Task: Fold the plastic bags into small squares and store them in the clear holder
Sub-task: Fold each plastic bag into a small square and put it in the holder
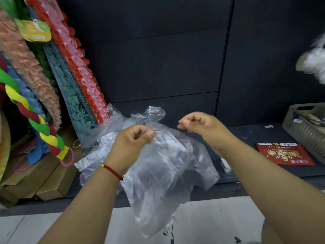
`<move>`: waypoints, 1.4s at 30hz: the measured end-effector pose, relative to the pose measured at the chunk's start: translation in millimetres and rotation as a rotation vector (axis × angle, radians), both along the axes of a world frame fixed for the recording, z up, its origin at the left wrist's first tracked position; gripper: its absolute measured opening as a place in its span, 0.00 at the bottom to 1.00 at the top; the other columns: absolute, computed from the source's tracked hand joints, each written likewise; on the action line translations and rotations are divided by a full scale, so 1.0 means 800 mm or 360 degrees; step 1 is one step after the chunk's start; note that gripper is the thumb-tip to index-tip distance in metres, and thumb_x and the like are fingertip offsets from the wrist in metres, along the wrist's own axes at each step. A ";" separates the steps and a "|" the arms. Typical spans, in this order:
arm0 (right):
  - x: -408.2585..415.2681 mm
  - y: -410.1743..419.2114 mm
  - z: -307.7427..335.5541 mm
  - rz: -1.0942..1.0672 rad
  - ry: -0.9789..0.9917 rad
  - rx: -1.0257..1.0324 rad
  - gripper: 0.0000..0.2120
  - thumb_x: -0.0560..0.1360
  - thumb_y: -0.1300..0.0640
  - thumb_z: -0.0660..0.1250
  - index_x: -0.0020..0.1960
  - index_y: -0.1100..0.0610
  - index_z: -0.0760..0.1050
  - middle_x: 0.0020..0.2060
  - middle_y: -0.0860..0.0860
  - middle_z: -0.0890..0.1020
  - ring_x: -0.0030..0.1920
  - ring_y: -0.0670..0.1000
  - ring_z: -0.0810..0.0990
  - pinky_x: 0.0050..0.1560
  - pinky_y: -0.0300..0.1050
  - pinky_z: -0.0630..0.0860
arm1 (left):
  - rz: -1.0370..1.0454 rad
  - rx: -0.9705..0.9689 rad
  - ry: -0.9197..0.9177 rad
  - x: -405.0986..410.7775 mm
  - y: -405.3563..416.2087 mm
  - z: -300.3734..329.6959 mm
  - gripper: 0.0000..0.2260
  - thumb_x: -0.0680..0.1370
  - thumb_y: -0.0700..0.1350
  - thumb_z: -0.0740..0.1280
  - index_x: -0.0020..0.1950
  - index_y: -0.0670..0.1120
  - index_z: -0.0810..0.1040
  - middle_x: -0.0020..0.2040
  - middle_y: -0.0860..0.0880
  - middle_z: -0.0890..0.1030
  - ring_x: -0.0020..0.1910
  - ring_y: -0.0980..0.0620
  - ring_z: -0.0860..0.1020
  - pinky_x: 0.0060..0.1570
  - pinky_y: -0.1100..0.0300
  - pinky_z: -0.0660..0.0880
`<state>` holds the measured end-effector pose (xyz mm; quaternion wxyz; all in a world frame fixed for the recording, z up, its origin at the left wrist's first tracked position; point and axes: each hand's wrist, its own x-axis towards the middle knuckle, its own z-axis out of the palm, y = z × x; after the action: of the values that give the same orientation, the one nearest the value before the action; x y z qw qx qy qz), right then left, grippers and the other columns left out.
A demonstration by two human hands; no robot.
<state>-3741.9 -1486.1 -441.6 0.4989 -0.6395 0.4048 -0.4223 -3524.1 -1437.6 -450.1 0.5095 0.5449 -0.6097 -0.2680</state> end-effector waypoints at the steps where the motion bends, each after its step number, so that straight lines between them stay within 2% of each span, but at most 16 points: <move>1: -0.009 -0.007 -0.002 -0.0007 -0.0025 0.0027 0.11 0.75 0.47 0.70 0.50 0.54 0.80 0.49 0.49 0.85 0.54 0.47 0.82 0.62 0.45 0.74 | 0.0019 0.0013 0.0101 0.009 -0.001 0.001 0.09 0.79 0.40 0.67 0.38 0.43 0.79 0.32 0.55 0.78 0.33 0.59 0.74 0.36 0.70 0.70; 5: -0.029 -0.023 -0.018 0.0233 -0.0089 0.0227 0.26 0.67 0.32 0.68 0.50 0.53 0.79 0.51 0.48 0.84 0.57 0.48 0.80 0.65 0.51 0.70 | -0.0003 0.0046 0.0578 0.038 -0.007 -0.001 0.10 0.81 0.40 0.61 0.41 0.44 0.77 0.34 0.53 0.80 0.36 0.57 0.77 0.46 0.64 0.75; 8: -0.028 -0.021 -0.029 0.0420 -0.0040 0.0354 0.27 0.69 0.32 0.66 0.53 0.54 0.79 0.49 0.47 0.84 0.53 0.49 0.81 0.65 0.53 0.71 | -0.0045 0.0040 0.0828 0.049 -0.009 -0.001 0.11 0.80 0.43 0.60 0.40 0.45 0.77 0.35 0.53 0.80 0.37 0.57 0.78 0.46 0.65 0.77; 10: -0.027 -0.019 -0.034 0.0496 -0.0054 0.0486 0.34 0.64 0.33 0.73 0.59 0.58 0.78 0.46 0.49 0.85 0.50 0.49 0.82 0.66 0.55 0.72 | -0.0066 0.0031 0.0923 0.055 -0.009 -0.001 0.11 0.80 0.44 0.60 0.40 0.45 0.78 0.35 0.51 0.80 0.37 0.57 0.78 0.45 0.65 0.78; 12: -0.027 -0.018 -0.037 0.0574 -0.0111 0.0520 0.34 0.59 0.38 0.80 0.54 0.61 0.80 0.40 0.52 0.84 0.45 0.50 0.83 0.61 0.54 0.76 | -0.0028 0.0046 0.0963 0.058 -0.011 -0.002 0.12 0.82 0.43 0.58 0.42 0.44 0.76 0.35 0.52 0.80 0.37 0.57 0.78 0.44 0.65 0.78; 14: -0.028 -0.018 -0.037 0.0575 -0.0083 0.0414 0.24 0.56 0.43 0.83 0.43 0.58 0.84 0.38 0.54 0.84 0.43 0.51 0.83 0.52 0.47 0.80 | 0.0086 0.0064 0.0951 0.061 -0.013 -0.005 0.13 0.83 0.43 0.58 0.41 0.44 0.75 0.34 0.53 0.79 0.35 0.58 0.77 0.44 0.64 0.77; 17: -0.038 -0.025 -0.036 0.0381 0.0004 0.0269 0.12 0.63 0.54 0.80 0.37 0.61 0.81 0.34 0.54 0.82 0.39 0.51 0.81 0.49 0.44 0.80 | 0.0316 0.0058 0.0858 0.075 -0.016 -0.008 0.15 0.84 0.43 0.58 0.39 0.45 0.74 0.31 0.54 0.78 0.33 0.59 0.75 0.43 0.65 0.75; 20: -0.050 -0.032 -0.033 0.0245 0.0078 0.0160 0.12 0.64 0.53 0.75 0.34 0.62 0.78 0.30 0.55 0.79 0.34 0.49 0.77 0.44 0.40 0.77 | 0.0620 0.0067 0.0644 0.087 -0.013 -0.007 0.14 0.83 0.45 0.60 0.38 0.47 0.75 0.34 0.52 0.76 0.33 0.57 0.72 0.40 0.66 0.72; 22: -0.054 -0.035 -0.030 0.0177 0.0060 0.0121 0.12 0.66 0.55 0.74 0.34 0.63 0.76 0.28 0.54 0.78 0.31 0.47 0.76 0.40 0.37 0.76 | 0.0741 0.0059 0.0320 0.088 -0.009 -0.009 0.15 0.83 0.46 0.60 0.38 0.47 0.74 0.34 0.50 0.75 0.29 0.58 0.72 0.36 0.68 0.71; 26: -0.051 -0.036 -0.025 0.0050 -0.0295 0.0111 0.08 0.67 0.62 0.73 0.36 0.63 0.74 0.29 0.53 0.77 0.31 0.49 0.77 0.45 0.43 0.82 | 0.0801 -0.0064 -0.0066 0.080 -0.004 -0.013 0.18 0.83 0.47 0.58 0.33 0.48 0.68 0.27 0.46 0.71 0.26 0.50 0.69 0.35 0.56 0.70; 29: -0.049 -0.041 -0.015 -0.0017 -0.0844 0.0212 0.11 0.60 0.61 0.75 0.39 0.59 0.76 0.32 0.52 0.79 0.34 0.49 0.79 0.43 0.42 0.81 | 0.0803 -0.0087 0.0045 0.074 -0.003 -0.006 0.18 0.84 0.47 0.57 0.34 0.47 0.68 0.24 0.47 0.69 0.20 0.56 0.67 0.27 0.61 0.67; 32: -0.045 -0.042 -0.007 -0.0060 -0.1355 0.0349 0.18 0.61 0.59 0.78 0.48 0.58 0.76 0.37 0.52 0.82 0.40 0.49 0.81 0.46 0.45 0.81 | 0.0771 -0.0058 0.0371 0.065 -0.001 0.003 0.16 0.85 0.48 0.56 0.38 0.45 0.70 0.20 0.52 0.68 0.17 0.58 0.65 0.20 0.67 0.65; 34: -0.036 -0.037 -0.011 0.0073 -0.1154 0.0391 0.34 0.53 0.47 0.84 0.53 0.58 0.76 0.40 0.53 0.83 0.43 0.51 0.82 0.54 0.51 0.81 | 0.0844 0.0025 0.0611 0.059 -0.002 0.007 0.16 0.85 0.49 0.56 0.39 0.47 0.71 0.18 0.54 0.68 0.16 0.58 0.64 0.17 0.69 0.62; 37: -0.014 -0.015 -0.027 0.0526 -0.0118 0.0284 0.43 0.53 0.33 0.79 0.61 0.55 0.76 0.55 0.50 0.83 0.58 0.49 0.80 0.61 0.43 0.75 | 0.0978 0.0250 0.0874 0.053 -0.006 0.005 0.14 0.84 0.50 0.58 0.41 0.48 0.72 0.19 0.54 0.69 0.15 0.58 0.65 0.15 0.69 0.59; 39: 0.002 0.000 -0.029 0.0692 0.0338 0.0281 0.32 0.58 0.41 0.79 0.58 0.51 0.79 0.56 0.44 0.82 0.55 0.42 0.81 0.51 0.33 0.75 | 0.1040 0.0405 0.1048 0.053 -0.010 0.001 0.13 0.83 0.49 0.60 0.40 0.47 0.73 0.24 0.51 0.72 0.17 0.57 0.67 0.15 0.68 0.62; 42: 0.010 0.011 -0.023 0.0557 0.0445 0.0154 0.09 0.68 0.55 0.78 0.44 0.54 0.80 0.40 0.46 0.83 0.41 0.43 0.82 0.40 0.38 0.79 | 0.0891 0.0664 0.0976 0.051 -0.008 0.000 0.15 0.83 0.53 0.59 0.40 0.47 0.72 0.31 0.50 0.77 0.17 0.58 0.72 0.17 0.67 0.66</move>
<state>-3733.8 -1477.0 -459.8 0.5336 -0.7276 0.3727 -0.2166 -3483.6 -1444.1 -450.2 0.5985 0.6750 -0.1935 -0.3858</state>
